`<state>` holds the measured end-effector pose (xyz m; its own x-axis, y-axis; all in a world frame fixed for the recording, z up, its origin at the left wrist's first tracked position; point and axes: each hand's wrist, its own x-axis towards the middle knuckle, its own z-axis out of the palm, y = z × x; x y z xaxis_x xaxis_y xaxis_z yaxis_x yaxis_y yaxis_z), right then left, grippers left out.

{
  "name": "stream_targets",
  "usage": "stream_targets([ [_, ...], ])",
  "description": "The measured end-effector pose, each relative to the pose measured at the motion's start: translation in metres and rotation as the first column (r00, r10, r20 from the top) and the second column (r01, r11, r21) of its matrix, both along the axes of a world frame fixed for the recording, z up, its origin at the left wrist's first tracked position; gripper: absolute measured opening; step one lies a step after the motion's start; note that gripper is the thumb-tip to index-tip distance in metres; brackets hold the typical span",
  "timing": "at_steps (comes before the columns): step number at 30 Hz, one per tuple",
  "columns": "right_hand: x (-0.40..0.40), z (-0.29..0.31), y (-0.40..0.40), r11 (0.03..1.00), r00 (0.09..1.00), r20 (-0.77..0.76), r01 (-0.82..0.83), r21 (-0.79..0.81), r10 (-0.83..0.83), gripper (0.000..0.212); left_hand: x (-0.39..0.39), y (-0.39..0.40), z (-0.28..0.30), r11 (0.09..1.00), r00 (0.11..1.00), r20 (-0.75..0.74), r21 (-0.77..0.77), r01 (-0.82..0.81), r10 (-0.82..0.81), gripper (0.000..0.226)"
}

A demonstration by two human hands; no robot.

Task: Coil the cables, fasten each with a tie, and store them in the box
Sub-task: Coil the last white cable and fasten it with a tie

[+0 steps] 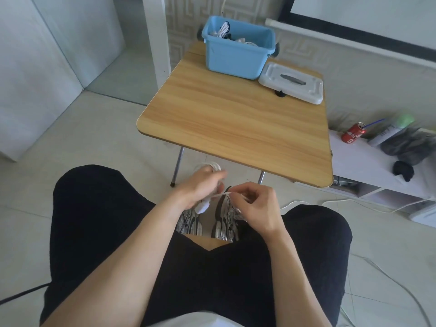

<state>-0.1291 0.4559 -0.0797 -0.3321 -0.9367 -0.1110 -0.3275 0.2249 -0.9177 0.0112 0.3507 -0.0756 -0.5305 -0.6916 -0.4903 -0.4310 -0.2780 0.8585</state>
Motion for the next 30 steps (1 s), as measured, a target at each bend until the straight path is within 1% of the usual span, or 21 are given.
stream_targets([
  [1,0.0,0.001,0.0,0.999,1.0,0.008,0.02,-0.04,-0.02,0.015,-0.002,0.004,0.003,0.995,0.995,0.0,0.01,0.097,-0.097,0.036],
  [3,0.0,0.002,0.001,0.995,0.999,0.029,0.046,-0.09,-0.044,0.01,-0.003,0.008,0.005,0.969,0.97,-0.019,0.038,0.244,-0.243,0.045],
  [4,-0.001,0.001,0.002,0.993,0.997,0.041,0.063,-0.102,-0.059,0.006,-0.003,0.009,0.005,0.953,0.956,-0.04,0.073,0.294,-0.292,0.051],
  [5,-0.002,0.0,0.002,0.991,0.995,0.05,0.087,-0.101,-0.082,0.011,-0.002,0.009,0.005,0.935,0.943,-0.076,0.126,0.33,-0.323,0.057],
  [7,-0.004,-0.003,0.001,0.989,0.989,0.076,0.131,-0.073,-0.126,0.026,0.002,0.008,0.006,0.899,0.929,-0.153,0.239,0.367,-0.338,0.064],
  [9,-0.004,-0.005,0.0,0.99,0.987,0.119,0.121,-0.076,-0.112,0.03,0.005,0.005,0.006,0.882,0.927,-0.187,0.295,0.369,-0.325,0.06],
  [12,-0.001,-0.005,-0.001,0.992,0.984,0.177,0.057,-0.109,-0.037,0.02,0.009,0.001,0.006,0.861,0.928,-0.204,0.352,0.367,-0.312,0.054],
  [15,0.0,-0.008,-0.002,0.993,0.983,0.184,0.014,-0.117,0.008,0.01,0.016,-0.002,0.005,0.817,0.912,-0.307,0.428,0.387,-0.271,0.055],
  [17,-0.001,-0.009,-0.003,0.995,0.982,0.189,0.029,-0.096,-0.01,0.013,0.021,-0.006,0.006,0.779,0.878,-0.428,0.467,0.419,-0.216,0.053],
  [19,-0.005,-0.01,-0.002,0.995,0.977,0.204,0.07,-0.07,-0.054,0.016,0.025,-0.012,0.009,0.747,0.815,-0.567,0.49,0.449,-0.118,0.051],
  [20,-0.008,-0.01,-0.002,0.994,0.974,0.212,0.089,-0.059,-0.075,0.016,0.026,-0.015,0.01,0.747,0.774,-0.631,0.492,0.448,-0.048,0.049],
  [22,-0.012,-0.011,-0.001,0.993,0.967,0.237,0.111,-0.044,-0.097,0.016,0.025,-0.018,0.011,0.776,0.697,-0.709,0.499,0.385,0.11,0.044],
  [24,-0.012,-0.011,-0.001,0.992,0.959,0.267,0.114,-0.045,-0.098,0.012,0.022,-0.02,0.012,0.811,0.628,-0.735,0.517,0.274,0.256,0.04],
  [26,-0.01,-0.011,-0.002,0.994,0.958,0.274,0.097,-0.039,-0.083,0.01,0.018,-0.019,0.018,0.821,0.543,-0.743,0.549,0.159,0.392,0.035],
  [28,-0.008,-0.012,-0.003,0.998,0.968,0.245,0.061,-0.017,-0.056,0.011,0.012,-0.017,0.024,0.82,0.469,-0.737,0.57,0.044,0.487,0.032],
  [30,-0.006,-0.012,-0.004,1.0,0.978,0.207,0.005,0.017,-0.008,0.012,0.005,-0.015,0.029,0.808,0.413,-0.722,0.585,-0.063,0.555,0.03],
])
